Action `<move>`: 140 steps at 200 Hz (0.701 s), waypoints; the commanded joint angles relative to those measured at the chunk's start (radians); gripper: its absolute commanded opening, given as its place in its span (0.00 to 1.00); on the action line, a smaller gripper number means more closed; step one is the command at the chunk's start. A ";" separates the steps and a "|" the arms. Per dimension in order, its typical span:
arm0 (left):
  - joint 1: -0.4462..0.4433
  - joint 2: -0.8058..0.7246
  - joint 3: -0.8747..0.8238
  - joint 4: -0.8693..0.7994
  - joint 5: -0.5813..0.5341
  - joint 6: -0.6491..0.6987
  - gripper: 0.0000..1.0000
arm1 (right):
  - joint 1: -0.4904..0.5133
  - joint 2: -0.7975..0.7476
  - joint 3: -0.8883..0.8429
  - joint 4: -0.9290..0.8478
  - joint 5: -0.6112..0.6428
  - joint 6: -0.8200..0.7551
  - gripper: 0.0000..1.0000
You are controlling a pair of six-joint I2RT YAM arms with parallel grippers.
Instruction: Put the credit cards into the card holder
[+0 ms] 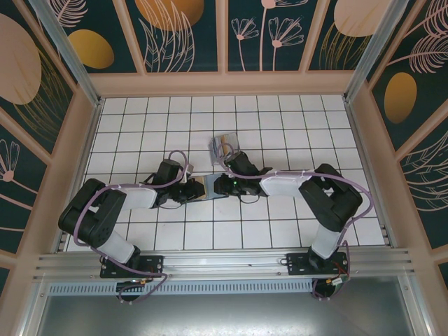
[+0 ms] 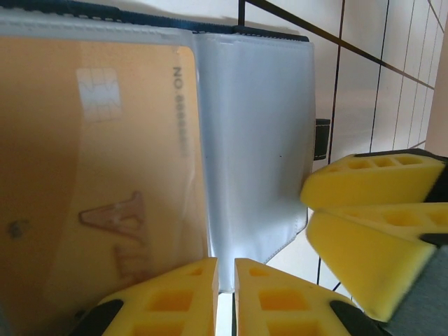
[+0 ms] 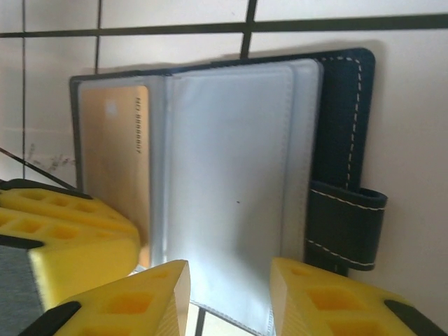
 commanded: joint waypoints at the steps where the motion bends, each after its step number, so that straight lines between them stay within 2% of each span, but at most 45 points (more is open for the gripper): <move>1: -0.008 0.007 -0.015 0.013 0.000 -0.013 0.16 | 0.004 0.009 0.003 -0.017 0.018 -0.019 0.36; 75: -0.008 0.008 -0.012 0.010 0.000 -0.015 0.15 | 0.006 -0.015 -0.006 -0.033 0.046 -0.017 0.39; 140: -0.008 0.015 -0.006 0.021 0.004 -0.023 0.16 | 0.020 0.034 0.005 0.031 -0.038 0.009 0.37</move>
